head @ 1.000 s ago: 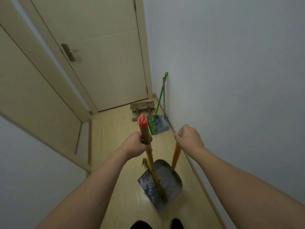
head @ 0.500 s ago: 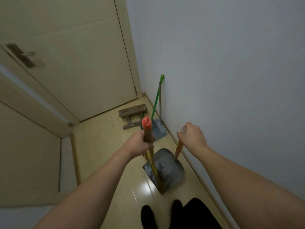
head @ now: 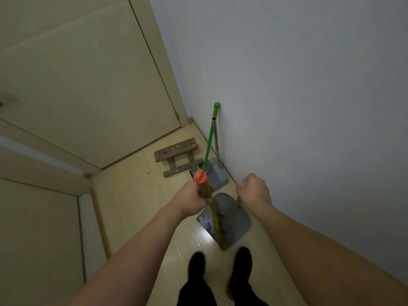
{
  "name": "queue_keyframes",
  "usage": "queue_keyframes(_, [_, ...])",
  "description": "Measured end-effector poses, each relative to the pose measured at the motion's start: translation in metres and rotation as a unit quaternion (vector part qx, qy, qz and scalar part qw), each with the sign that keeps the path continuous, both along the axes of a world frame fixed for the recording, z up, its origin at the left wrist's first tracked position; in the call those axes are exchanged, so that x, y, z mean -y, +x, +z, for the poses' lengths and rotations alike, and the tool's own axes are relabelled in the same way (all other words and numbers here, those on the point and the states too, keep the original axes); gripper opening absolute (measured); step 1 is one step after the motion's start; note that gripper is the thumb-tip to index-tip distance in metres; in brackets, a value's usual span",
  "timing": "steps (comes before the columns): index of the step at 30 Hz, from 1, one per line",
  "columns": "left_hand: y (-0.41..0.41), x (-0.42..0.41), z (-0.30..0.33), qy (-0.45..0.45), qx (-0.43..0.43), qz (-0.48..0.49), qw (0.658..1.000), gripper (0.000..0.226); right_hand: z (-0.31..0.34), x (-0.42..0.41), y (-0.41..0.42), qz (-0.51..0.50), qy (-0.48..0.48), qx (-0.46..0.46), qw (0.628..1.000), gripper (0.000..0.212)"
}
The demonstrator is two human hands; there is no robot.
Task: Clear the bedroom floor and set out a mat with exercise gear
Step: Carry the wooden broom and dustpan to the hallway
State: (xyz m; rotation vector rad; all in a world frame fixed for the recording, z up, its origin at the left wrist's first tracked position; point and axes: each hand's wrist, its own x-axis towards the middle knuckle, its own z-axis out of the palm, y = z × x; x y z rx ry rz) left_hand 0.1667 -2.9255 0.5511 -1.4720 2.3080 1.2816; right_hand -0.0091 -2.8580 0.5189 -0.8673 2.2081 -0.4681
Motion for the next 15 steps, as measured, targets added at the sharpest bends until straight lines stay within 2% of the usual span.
queue_keyframes(7, [-0.005,0.059,-0.047,0.019,0.005,-0.051,0.999,0.023,-0.025,0.048,-0.005,-0.089,0.035,0.058,0.994,0.032])
queue_keyframes(9, [-0.01,0.072,-0.057,0.021,0.005,-0.075,0.997,0.022,-0.029,0.054,0.001,-0.092,0.025,0.084,0.992,0.028])
queue_keyframes(12, [-0.022,0.089,-0.07,0.027,0.0,-0.12,0.992,0.017,-0.03,0.064,0.009,-0.068,0.026,0.11,0.991,0.02])
queue_keyframes(15, [-0.035,0.106,-0.079,0.052,0.003,-0.162,0.985,0.011,-0.018,0.068,0.014,-0.014,0.052,0.139,0.989,0.031])
